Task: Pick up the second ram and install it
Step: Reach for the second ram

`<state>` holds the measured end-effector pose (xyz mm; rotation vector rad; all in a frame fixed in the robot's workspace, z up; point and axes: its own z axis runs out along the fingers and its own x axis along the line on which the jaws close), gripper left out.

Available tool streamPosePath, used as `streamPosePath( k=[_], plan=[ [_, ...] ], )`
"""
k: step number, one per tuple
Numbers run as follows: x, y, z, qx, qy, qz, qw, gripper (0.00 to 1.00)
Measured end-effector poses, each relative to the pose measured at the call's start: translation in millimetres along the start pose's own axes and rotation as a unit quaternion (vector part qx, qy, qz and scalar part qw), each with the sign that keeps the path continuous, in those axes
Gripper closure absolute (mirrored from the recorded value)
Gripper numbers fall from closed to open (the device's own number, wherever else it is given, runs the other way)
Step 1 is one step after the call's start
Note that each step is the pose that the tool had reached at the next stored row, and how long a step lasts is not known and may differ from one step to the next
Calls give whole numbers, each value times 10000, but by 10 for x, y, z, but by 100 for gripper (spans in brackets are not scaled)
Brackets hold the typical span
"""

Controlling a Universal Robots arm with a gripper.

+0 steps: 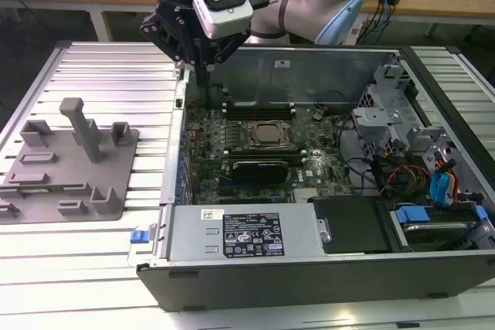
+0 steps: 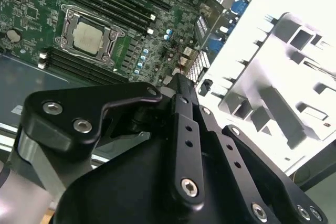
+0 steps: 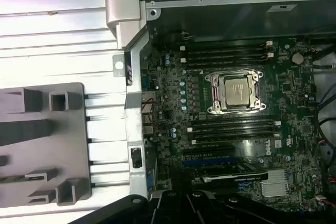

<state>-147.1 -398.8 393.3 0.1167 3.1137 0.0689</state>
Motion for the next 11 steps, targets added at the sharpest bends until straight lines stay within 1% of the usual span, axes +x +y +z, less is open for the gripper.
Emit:
streamPosePath(
  k=[3,5,8,11],
  plan=[
    [45,-3,-1,0,0,-1,10000,92],
    [99,-7,-2,0,0,0,10000,92],
    [155,-12,-4,0,0,0,10000,92],
    [192,-14,-5,0,0,-1,10000,92]
  ],
)
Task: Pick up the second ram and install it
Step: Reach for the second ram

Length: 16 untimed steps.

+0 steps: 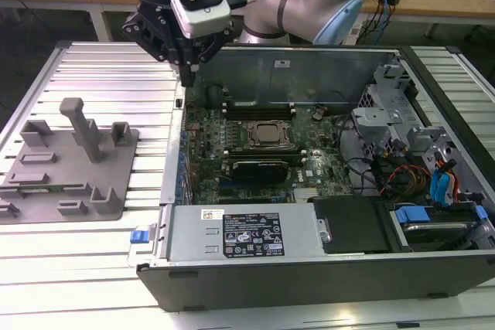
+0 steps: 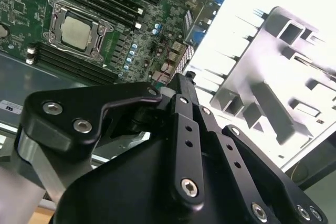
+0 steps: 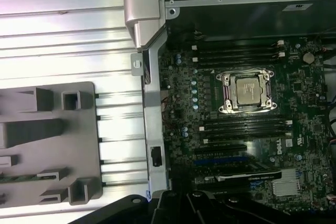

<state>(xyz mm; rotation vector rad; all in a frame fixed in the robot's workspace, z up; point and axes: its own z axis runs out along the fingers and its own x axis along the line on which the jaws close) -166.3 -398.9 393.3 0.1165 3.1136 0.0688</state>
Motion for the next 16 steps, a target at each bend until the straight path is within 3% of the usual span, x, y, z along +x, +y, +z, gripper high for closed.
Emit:
streamPosePath(
  k=[6,9,12,16],
  plan=[
    [160,-12,-4,0,0,1,10000,92],
    [306,-23,-8,0,0,1,10000,92],
    [505,-37,-12,0,0,1,10000,92],
    [650,-48,-14,0,0,0,10000,92]
  ],
)
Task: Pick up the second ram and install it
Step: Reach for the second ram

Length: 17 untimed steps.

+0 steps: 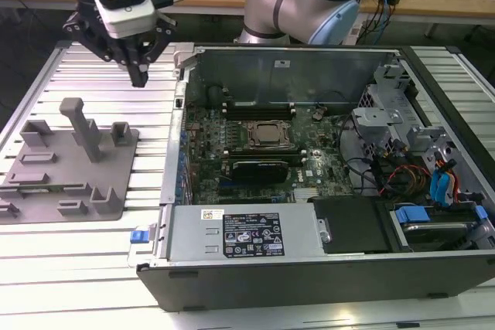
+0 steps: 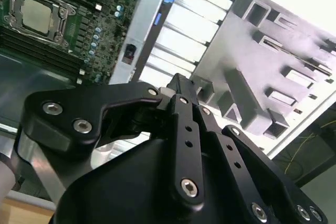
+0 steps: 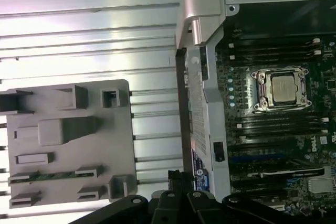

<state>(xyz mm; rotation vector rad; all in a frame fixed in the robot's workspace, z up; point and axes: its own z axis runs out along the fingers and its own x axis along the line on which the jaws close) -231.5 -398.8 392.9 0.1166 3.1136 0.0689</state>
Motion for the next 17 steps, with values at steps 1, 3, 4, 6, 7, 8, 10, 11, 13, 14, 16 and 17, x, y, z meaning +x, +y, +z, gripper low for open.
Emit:
streamPosePath(
  k=[1,3,4,6,7,8,10,11,13,14,16,17],
  plan=[
    [50,-4,-1,0,0,0,10000,92],
    [170,-13,-2,0,0,-1,10000,92],
    [232,-17,-3,0,0,0,10000,92],
    [389,-29,-5,0,0,-1,10000,92],
    [475,-35,-6,0,0,0,10000,92],
    [536,-40,-7,0,0,0,10000,92],
    [636,-48,-9,0,0,0,10000,92],
    [677,-51,-10,0,0,0,10000,92],
    [737,-55,-11,0,0,0,10000,92],
    [758,-57,-12,0,0,0,10000,92],
    [798,-60,-13,0,0,0,10000,92],
    [840,-63,-13,0,0,0,10000,92]
  ],
)
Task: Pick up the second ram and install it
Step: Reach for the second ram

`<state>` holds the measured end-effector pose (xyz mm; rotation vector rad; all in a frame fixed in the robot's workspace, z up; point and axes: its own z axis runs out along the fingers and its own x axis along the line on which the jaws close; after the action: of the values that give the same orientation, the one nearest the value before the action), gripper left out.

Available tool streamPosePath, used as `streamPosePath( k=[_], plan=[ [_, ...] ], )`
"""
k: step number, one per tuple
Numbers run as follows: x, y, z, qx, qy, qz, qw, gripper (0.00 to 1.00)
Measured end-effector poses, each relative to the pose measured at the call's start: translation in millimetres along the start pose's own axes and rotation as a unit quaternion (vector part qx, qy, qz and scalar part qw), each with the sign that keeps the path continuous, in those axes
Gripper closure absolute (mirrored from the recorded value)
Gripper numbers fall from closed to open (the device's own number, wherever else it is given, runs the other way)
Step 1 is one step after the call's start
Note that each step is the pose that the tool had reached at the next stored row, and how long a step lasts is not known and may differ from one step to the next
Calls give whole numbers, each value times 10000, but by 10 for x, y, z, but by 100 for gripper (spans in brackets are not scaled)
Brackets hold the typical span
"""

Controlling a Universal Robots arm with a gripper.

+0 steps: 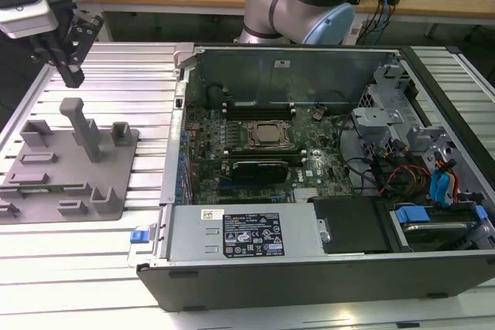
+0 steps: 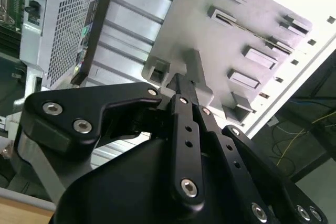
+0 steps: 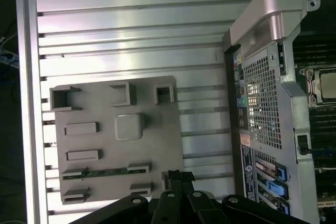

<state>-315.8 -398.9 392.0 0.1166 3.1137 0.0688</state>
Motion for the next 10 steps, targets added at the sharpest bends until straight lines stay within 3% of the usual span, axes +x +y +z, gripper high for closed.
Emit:
streamPosePath(
  k=[8,10],
  plan=[
    [329,-25,-6,0,0,0,10000,92],
    [371,-28,-7,0,0,0,10000,92]
  ],
)
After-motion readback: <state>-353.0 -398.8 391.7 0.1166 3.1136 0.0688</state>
